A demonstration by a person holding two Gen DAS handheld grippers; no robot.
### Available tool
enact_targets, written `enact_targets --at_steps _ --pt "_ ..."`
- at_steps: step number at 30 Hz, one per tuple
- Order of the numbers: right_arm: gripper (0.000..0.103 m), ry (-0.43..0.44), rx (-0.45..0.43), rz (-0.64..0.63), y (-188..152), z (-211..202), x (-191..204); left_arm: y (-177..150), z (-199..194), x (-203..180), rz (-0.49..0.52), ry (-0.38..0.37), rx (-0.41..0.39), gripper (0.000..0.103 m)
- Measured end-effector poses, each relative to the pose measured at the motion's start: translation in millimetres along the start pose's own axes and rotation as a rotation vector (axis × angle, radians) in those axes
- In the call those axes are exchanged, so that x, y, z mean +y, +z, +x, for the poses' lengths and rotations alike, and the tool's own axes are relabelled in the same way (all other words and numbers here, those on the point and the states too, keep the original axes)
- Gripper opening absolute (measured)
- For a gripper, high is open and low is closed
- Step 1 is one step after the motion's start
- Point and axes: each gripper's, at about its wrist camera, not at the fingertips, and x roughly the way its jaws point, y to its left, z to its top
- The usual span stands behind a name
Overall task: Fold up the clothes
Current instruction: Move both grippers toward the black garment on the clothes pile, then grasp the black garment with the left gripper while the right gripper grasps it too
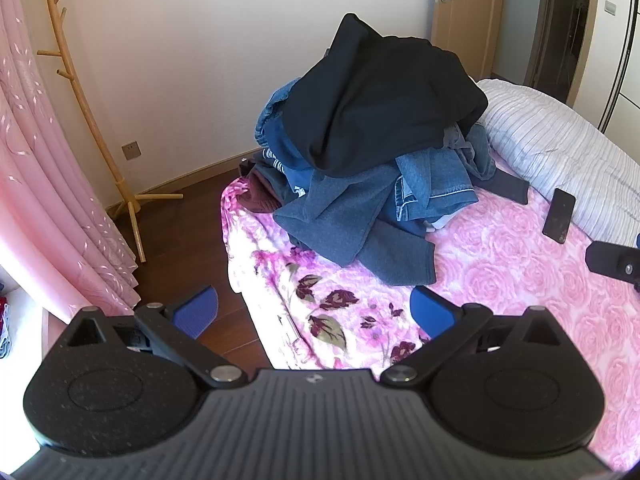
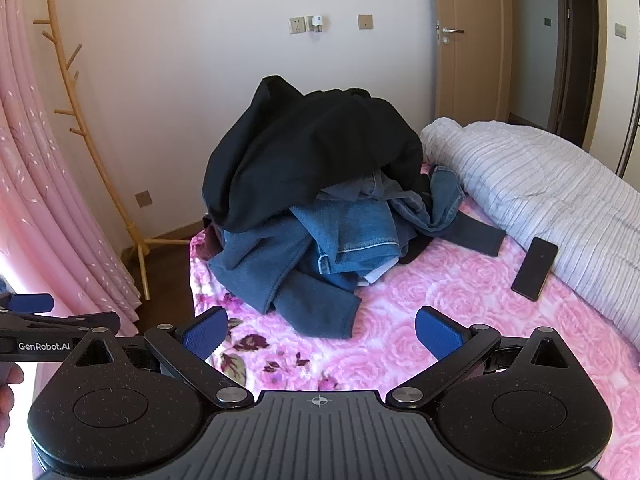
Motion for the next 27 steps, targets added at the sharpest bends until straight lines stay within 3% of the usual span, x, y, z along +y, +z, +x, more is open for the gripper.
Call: enact_targets --at_steps 4,11,16,22,27 --pt "0.102 0.012 -0.007 0.012 2 0 -4 3 -1 1 0.000 -0.029 0.002 0.101" --pt "0.102 0.039 -0.102 -0.001 9 -15 -20 11 -1 7 0.008 -0.020 -0.021 0.101" --pt "0.102 0.080 -0.178 -0.015 18 -19 -35 29 -1 14 0.063 -0.034 -0.093 0.101" --pt "0.102 0.102 -0.182 -0.006 42 -3 -51 78 26 17 0.138 -0.076 -0.184 0.101" --pt "0.102 0.049 -0.170 -0.034 78 38 -60 144 87 10 0.233 -0.115 -0.230 0.101"
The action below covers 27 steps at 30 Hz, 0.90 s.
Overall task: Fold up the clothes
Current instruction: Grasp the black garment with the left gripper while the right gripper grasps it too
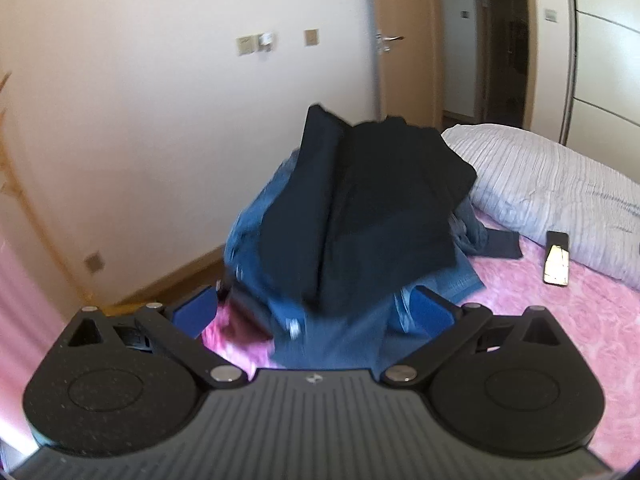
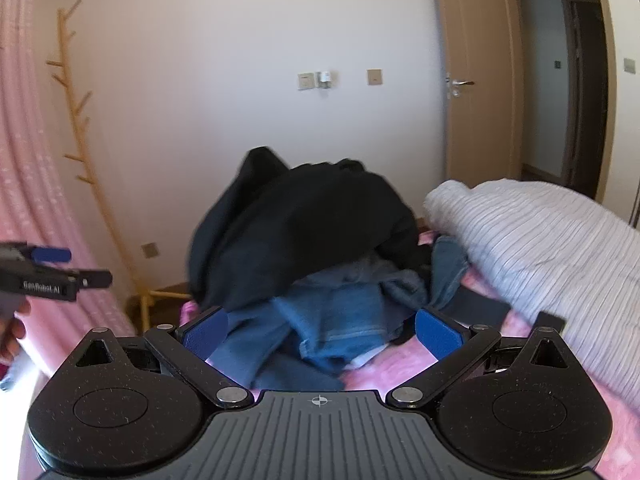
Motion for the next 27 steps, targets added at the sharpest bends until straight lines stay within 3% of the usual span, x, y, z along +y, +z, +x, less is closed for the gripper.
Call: enact_targets --at_steps 7,13,16,18,20,23,26,27 --pt "0.102 -0.058 0.048 0.020 53 118 -22 63 128 13 0.102 -0.128 0.019 0.100" --pt "0.102 -0.057 0.104 0.060 92 229 -42 91 206 14 0.195 -0.245 0.030 0.088" --pt "0.102 -0.077 0.122 0.097 99 270 -56 93 225 11 0.212 -0.267 0.038 0.070" --pt "0.102 -0.085 0.134 0.125 102 294 -68 91 234 12 0.206 -0.276 0.048 0.048" --pt "0.102 -0.109 0.160 0.166 104 318 -79 89 242 14 0.197 -0.285 0.058 0.036" --pt "0.102 -0.107 0.189 0.233 100 347 -95 86 250 19 0.186 -0.294 0.063 0.023" --pt "0.101 -0.040 0.196 0.299 94 364 -107 88 253 24 0.184 -0.313 0.060 0.014" --pt "0.093 -0.019 0.196 0.318 93 367 -110 89 254 26 0.184 -0.319 0.059 0.011"
